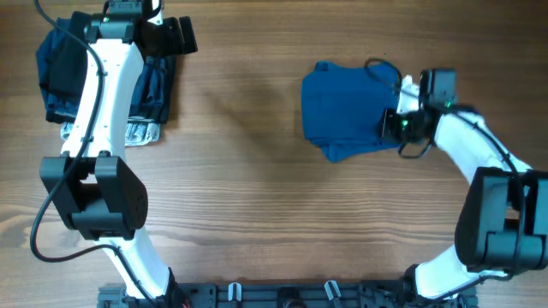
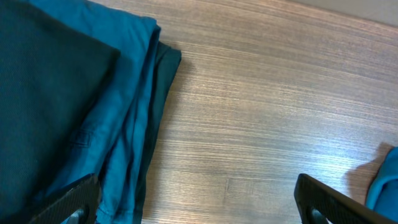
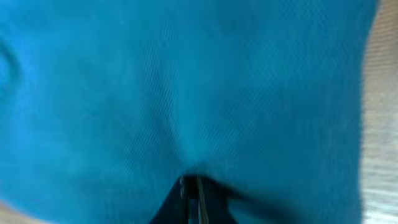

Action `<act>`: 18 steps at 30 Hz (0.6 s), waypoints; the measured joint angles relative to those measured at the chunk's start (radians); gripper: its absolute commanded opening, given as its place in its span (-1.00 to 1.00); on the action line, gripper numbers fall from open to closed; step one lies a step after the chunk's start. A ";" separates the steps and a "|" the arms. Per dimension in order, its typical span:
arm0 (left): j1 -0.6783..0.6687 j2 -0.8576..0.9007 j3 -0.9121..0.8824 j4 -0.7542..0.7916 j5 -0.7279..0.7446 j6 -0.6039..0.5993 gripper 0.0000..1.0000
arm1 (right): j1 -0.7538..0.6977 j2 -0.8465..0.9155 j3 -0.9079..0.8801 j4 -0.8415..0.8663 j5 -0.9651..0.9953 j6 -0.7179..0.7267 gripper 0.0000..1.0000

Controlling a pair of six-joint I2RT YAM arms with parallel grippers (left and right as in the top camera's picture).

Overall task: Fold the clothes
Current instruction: 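Press the folded polo flat and withdraw the right gripper rightward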

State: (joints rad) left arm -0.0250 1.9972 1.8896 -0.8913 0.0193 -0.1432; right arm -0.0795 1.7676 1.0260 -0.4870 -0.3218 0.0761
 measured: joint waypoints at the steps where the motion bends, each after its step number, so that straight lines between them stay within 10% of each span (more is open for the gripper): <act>1: 0.000 0.000 0.000 0.001 0.000 0.000 1.00 | 0.000 0.000 -0.058 0.065 0.001 0.015 -0.85; 9: 0.000 0.000 0.000 0.001 0.000 0.000 0.99 | 0.000 -0.043 -0.089 0.089 -0.031 0.048 -0.66; 18: 0.000 0.000 -0.001 0.033 0.000 0.000 0.99 | -0.080 -0.431 0.060 -0.073 0.212 0.058 0.99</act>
State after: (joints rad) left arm -0.0250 1.9972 1.8885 -0.8581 0.0193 -0.1429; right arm -0.1596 1.3369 1.0859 -0.5598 -0.1093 0.1337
